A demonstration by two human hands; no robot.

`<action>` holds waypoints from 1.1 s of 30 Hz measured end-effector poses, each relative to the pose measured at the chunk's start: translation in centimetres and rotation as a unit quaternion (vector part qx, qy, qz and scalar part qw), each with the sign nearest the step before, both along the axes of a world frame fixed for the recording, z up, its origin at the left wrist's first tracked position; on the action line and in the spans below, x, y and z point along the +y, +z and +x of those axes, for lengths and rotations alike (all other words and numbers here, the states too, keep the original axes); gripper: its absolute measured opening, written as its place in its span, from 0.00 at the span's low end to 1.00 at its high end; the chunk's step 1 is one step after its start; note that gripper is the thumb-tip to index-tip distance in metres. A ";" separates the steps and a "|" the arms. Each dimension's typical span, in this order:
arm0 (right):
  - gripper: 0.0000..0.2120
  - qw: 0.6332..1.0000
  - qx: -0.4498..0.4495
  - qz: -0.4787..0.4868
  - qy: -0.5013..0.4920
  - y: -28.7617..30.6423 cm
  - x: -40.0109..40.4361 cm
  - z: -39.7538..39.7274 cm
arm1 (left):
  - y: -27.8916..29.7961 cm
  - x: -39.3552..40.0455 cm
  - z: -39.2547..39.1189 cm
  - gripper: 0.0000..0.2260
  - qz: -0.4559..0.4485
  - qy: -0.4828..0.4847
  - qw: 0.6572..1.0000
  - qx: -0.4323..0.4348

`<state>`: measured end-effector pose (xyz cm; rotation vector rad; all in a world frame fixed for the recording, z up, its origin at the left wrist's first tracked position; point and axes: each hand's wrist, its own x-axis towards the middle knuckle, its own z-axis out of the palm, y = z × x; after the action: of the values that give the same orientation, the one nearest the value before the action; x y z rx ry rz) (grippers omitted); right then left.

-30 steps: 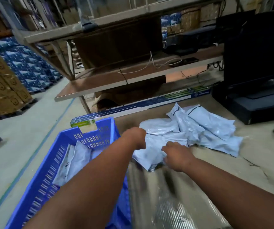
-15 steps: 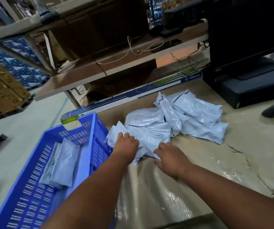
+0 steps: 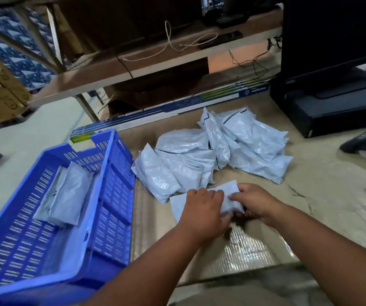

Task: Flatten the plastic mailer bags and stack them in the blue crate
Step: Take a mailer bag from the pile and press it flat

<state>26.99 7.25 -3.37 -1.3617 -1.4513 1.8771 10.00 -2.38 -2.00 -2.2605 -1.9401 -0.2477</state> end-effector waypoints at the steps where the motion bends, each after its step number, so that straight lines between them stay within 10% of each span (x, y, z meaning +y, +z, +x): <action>1: 0.08 0.999 -0.039 0.020 0.001 -0.4 0.2 0.8 | -0.8 -0.3 0.1 0.24 -0.007 -0.009 1.000 -0.011; 9: 0.07 0.910 -0.307 0.252 0.122 -1.5 -0.1 4.4 | -6.2 -2.5 1.7 0.38 -0.121 0.009 0.993 -0.008; 26: 0.22 0.726 -0.412 0.543 0.092 -1.2 -1.0 7.3 | -3.6 -6.4 0.3 0.28 -0.071 0.062 0.996 0.006; 33: 0.32 0.714 -0.382 0.513 0.284 -3.5 -2.1 5.1 | -6.3 -0.9 6.4 0.27 -0.104 0.065 0.990 -0.065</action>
<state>32.12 5.19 -6.91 -1.1084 -2.9160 0.2646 16.39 -3.31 -8.26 -2.2807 -2.2675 -0.1894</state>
